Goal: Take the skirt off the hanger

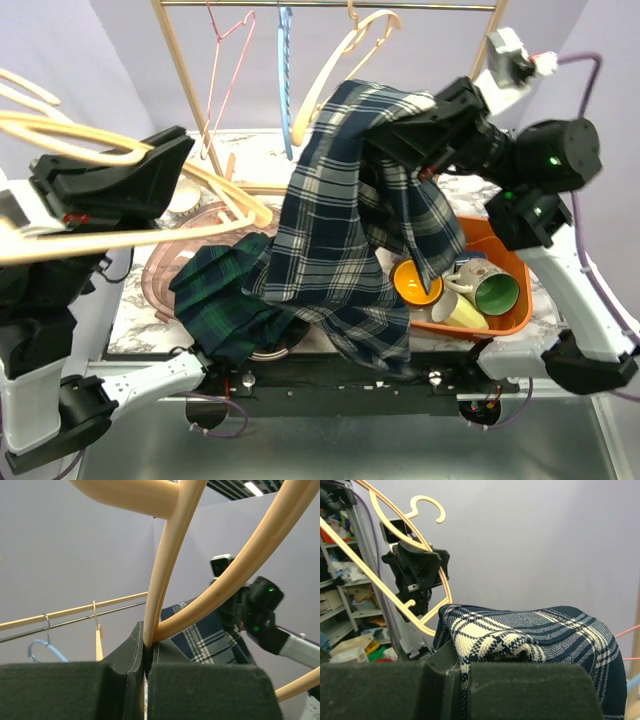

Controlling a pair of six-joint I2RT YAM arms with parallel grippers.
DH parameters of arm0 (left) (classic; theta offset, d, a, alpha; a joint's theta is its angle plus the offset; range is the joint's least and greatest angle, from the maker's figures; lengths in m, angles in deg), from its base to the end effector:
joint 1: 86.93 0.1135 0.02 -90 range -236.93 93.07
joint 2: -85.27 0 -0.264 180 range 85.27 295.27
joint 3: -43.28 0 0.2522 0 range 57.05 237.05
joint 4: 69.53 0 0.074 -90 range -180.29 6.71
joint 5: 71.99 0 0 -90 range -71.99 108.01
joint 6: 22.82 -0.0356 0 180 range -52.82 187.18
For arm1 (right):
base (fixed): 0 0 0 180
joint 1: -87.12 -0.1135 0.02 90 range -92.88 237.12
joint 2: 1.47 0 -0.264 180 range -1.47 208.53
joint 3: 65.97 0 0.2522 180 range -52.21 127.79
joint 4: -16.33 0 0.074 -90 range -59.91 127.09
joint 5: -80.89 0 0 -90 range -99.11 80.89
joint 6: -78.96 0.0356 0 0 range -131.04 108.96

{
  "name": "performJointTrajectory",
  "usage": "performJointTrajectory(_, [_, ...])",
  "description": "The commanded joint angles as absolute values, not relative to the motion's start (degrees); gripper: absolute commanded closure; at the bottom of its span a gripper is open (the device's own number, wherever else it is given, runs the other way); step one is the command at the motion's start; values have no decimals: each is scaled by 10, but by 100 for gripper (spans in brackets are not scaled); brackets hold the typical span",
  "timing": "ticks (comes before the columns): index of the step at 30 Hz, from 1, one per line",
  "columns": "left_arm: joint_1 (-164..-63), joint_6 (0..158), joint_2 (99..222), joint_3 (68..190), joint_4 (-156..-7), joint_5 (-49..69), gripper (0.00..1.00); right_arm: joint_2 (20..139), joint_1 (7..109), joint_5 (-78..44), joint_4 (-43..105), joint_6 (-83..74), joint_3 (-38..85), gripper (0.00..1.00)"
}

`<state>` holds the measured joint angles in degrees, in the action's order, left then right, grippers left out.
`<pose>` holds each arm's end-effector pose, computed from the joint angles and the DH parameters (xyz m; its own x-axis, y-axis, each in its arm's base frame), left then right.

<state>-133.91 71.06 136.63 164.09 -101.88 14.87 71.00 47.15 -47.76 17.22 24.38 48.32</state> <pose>0.0198 -0.0240 0.6219 0.3592 -0.4839 -0.7980 0.7859 0.6180 -0.0210 0.1431 0.1490 0.6001 -0.0912 0.5142 -0.8528 -0.9945 -0.0032 0.1044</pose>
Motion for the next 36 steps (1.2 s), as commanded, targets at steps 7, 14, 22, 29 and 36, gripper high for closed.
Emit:
performJointTrajectory(7, [-1340, 713, 1300, 1626, -1083, 56, 100, 832, 374, -426, 202, 191, 643, 99])
performJointTrajectory(14, [-1340, 689, 1260, 1603, -1101, 11, 100, 934, 335, -359, 186, 169, 715, 99])
performJointTrajectory(22, [-1340, 688, 1252, 1620, -1126, -21, 100, 966, 322, -301, 131, 184, 621, 99])
performJointTrajectory(29, [-1340, 678, 1229, 1581, -1098, -26, 100, 1048, 281, -265, 117, 191, 654, 99])
performJointTrajectory(36, [-1340, 662, 1222, 1577, -1101, -23, 100, 1026, 237, -163, 93, 81, 506, 99])
